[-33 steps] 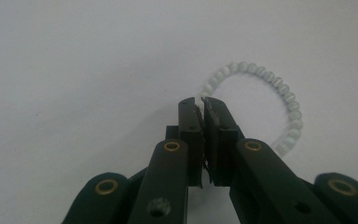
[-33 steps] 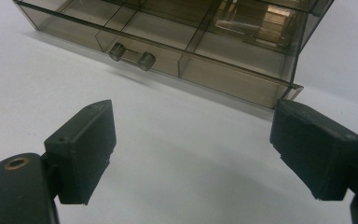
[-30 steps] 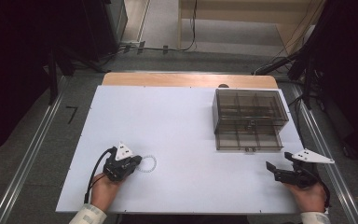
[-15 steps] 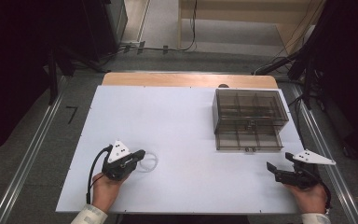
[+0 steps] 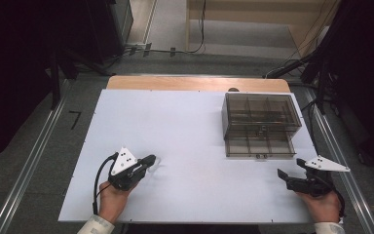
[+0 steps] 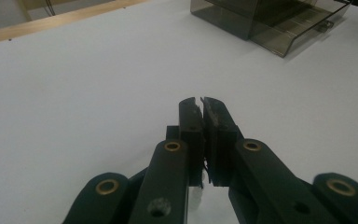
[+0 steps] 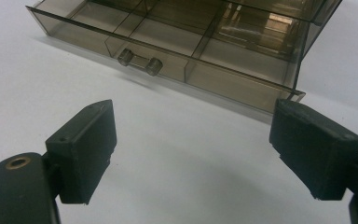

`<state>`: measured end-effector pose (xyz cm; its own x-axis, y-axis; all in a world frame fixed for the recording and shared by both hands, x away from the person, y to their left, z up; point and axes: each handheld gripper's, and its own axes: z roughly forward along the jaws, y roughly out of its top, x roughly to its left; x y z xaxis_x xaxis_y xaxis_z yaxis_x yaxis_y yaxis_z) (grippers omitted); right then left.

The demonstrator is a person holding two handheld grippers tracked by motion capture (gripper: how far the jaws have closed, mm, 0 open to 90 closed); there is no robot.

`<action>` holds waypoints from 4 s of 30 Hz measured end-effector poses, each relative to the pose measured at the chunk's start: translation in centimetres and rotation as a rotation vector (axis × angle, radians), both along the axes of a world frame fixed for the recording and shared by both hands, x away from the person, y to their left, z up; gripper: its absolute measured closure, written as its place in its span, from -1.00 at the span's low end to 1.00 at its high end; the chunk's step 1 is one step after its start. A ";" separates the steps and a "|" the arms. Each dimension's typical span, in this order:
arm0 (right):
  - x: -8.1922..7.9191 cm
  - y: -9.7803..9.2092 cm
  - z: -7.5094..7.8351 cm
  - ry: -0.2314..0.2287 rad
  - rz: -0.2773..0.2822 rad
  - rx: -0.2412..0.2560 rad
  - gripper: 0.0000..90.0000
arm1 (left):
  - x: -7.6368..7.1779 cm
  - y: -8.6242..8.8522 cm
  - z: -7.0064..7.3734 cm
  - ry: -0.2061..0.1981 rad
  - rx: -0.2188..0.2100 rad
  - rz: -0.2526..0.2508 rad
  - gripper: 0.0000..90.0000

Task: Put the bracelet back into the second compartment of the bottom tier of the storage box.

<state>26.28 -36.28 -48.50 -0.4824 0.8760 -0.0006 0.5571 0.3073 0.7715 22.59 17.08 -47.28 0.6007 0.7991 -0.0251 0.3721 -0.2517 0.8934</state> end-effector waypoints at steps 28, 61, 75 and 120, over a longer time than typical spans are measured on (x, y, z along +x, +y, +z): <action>0.0 2.9 1.1 -0.042 0.117 0.001 -0.54 | 0.4 -4.0 0.6 0.031 -0.024 -0.127 0.95; 0.2 6.7 1.7 -0.085 0.242 -0.035 -0.34 | 2.3 -8.9 0.8 0.045 -0.042 -0.212 0.95; 0.3 8.8 2.0 -0.100 0.306 -0.034 -0.23 | 3.1 -11.6 0.9 0.042 -0.061 -0.267 0.95; 0.1 15.6 1.2 -0.082 0.538 -0.059 0.58 | 2.8 -15.3 1.0 0.063 -0.118 -0.383 0.95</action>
